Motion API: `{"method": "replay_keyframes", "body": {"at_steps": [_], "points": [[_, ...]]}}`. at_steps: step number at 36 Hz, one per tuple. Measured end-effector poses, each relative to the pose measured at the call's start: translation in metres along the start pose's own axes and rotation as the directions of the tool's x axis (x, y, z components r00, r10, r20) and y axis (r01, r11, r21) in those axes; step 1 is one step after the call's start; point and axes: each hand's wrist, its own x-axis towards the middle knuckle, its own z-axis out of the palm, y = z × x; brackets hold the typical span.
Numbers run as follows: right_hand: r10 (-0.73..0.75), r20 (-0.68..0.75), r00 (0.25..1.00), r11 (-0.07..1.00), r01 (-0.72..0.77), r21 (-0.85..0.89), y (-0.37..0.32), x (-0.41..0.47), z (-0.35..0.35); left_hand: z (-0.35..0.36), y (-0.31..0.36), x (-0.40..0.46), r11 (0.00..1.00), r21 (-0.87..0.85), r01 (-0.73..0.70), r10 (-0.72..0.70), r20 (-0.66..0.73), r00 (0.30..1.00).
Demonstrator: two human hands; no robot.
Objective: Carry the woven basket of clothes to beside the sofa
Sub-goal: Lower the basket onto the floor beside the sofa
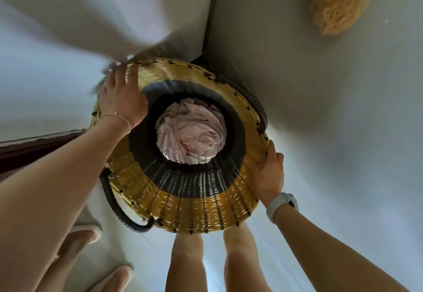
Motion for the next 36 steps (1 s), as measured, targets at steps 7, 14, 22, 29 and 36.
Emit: {"method": "replay_keyframes", "body": {"at_steps": [7,14,22,29,36], "points": [[-0.138,-0.068,0.988,0.983,0.129,-0.13,-0.013,0.032,-0.017,0.006,-0.008,-0.002,0.999,0.006,0.042,-0.042,-0.02,0.999],[-0.328,-0.113,0.938,0.923,0.294,-0.247,-0.039,0.049,-0.018,0.005,-0.019,-0.022,0.998,0.035,0.057,-0.055,-0.051,0.997],[-0.129,-0.111,0.985,0.992,0.128,-0.012,-0.018,0.02,-0.009,-0.008,0.016,0.004,0.974,0.054,-0.218,0.222,-0.074,0.972],[-0.111,0.038,0.993,0.947,0.117,-0.298,-0.002,0.025,-0.015,-0.005,0.031,0.022,0.982,0.023,-0.186,0.187,-0.068,0.98],[-0.262,0.026,0.965,0.892,0.253,-0.376,-0.026,0.04,-0.022,0.007,0.011,-0.004,1.0,-0.021,0.011,-0.014,-0.136,0.991]]}}
